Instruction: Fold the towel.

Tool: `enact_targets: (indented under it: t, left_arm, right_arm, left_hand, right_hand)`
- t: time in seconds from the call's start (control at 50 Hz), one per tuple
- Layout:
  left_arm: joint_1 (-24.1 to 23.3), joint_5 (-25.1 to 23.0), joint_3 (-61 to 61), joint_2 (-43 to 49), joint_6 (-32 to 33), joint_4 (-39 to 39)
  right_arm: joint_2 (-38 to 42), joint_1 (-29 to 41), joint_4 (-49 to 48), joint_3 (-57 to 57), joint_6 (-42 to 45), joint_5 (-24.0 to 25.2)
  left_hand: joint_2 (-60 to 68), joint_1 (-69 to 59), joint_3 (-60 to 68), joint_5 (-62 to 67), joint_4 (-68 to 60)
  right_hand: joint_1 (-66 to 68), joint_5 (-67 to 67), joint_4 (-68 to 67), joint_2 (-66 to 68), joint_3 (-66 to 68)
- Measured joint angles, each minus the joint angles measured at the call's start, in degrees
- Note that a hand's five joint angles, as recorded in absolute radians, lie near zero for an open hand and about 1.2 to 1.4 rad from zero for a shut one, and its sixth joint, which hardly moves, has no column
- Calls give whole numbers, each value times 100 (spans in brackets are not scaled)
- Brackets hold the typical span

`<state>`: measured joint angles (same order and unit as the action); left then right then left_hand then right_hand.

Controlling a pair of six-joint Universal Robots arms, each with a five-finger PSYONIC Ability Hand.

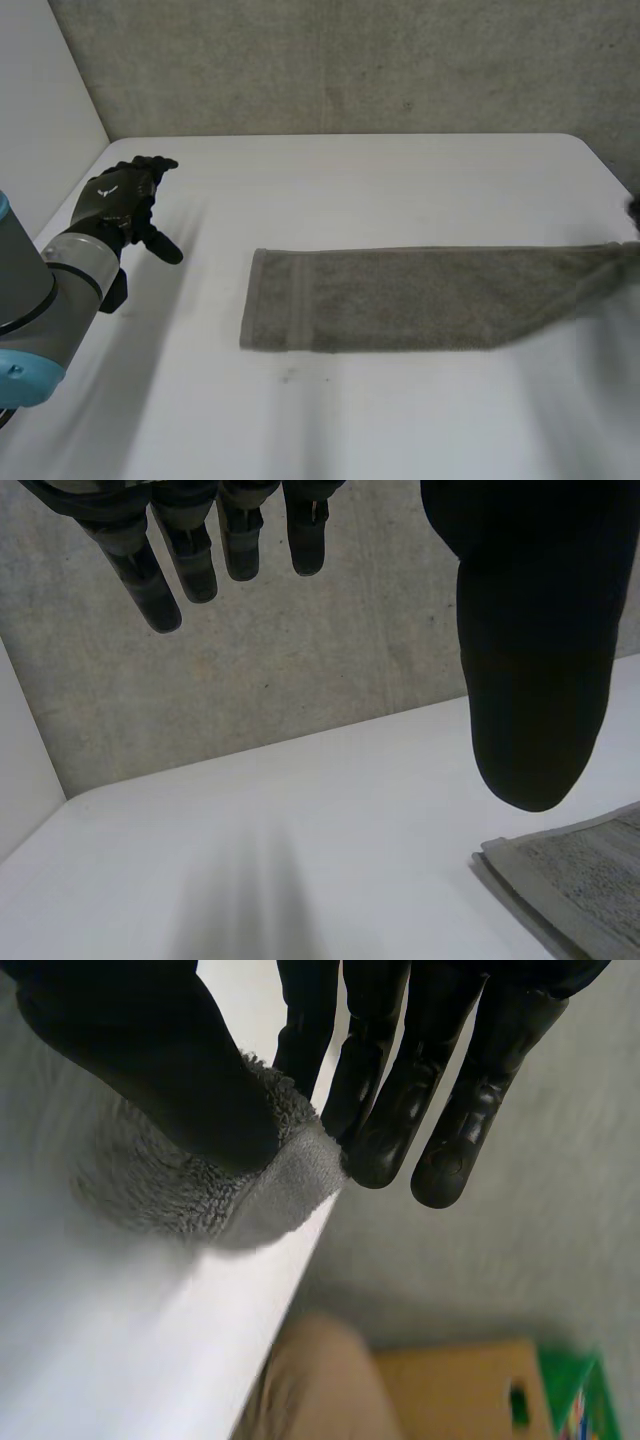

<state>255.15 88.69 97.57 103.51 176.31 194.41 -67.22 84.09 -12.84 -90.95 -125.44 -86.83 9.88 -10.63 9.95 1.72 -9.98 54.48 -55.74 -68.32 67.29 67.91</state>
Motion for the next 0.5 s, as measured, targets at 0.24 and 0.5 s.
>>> enact_targets:
  t: [0.24,0.5]
  left_arm:
    - [14,17,83,-59,5,0]
    - [7,12,98,-55,9,0]
  right_arm:
    - [162,3102,-1453,57,-1031,1065]
    - [1605,5055,-1919,438,-1045,1796]
  left_hand:
    - [-3,0,0,0,8]
    - [-6,1,0,0,8]
  right_hand:
    - [30,-11,-19,7,37]
    - [-29,42,50,-96,-82]
